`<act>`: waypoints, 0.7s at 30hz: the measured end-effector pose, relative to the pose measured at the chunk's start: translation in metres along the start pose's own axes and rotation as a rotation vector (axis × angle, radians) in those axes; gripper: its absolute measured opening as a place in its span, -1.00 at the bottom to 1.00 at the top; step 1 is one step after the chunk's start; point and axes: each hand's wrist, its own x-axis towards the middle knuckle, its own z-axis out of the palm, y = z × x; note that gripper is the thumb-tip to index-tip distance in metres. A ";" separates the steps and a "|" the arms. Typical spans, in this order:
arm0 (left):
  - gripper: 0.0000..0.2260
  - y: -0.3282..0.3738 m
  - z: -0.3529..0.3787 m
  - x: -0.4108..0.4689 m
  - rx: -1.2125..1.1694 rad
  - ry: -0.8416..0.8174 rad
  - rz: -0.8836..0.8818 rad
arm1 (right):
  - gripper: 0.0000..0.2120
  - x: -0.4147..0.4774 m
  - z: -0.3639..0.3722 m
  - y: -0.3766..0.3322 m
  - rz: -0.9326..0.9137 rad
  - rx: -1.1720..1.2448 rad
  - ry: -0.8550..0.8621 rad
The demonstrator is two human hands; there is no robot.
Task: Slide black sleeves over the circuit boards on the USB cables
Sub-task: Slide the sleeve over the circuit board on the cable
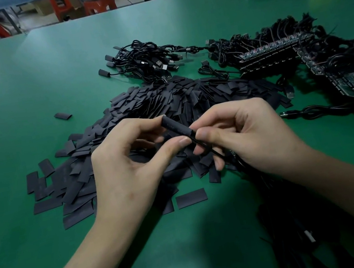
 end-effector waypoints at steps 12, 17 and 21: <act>-0.63 -0.001 0.000 0.000 0.035 -0.053 -0.038 | -0.98 -0.001 0.002 0.005 -0.018 -0.026 -0.005; -0.63 -0.006 0.000 0.003 -0.085 -0.139 -0.165 | -0.94 0.000 0.001 0.001 0.000 -0.006 -0.026; -0.66 -0.007 0.000 0.003 -0.132 -0.191 -0.192 | -0.90 0.000 -0.003 -0.003 0.021 -0.042 -0.061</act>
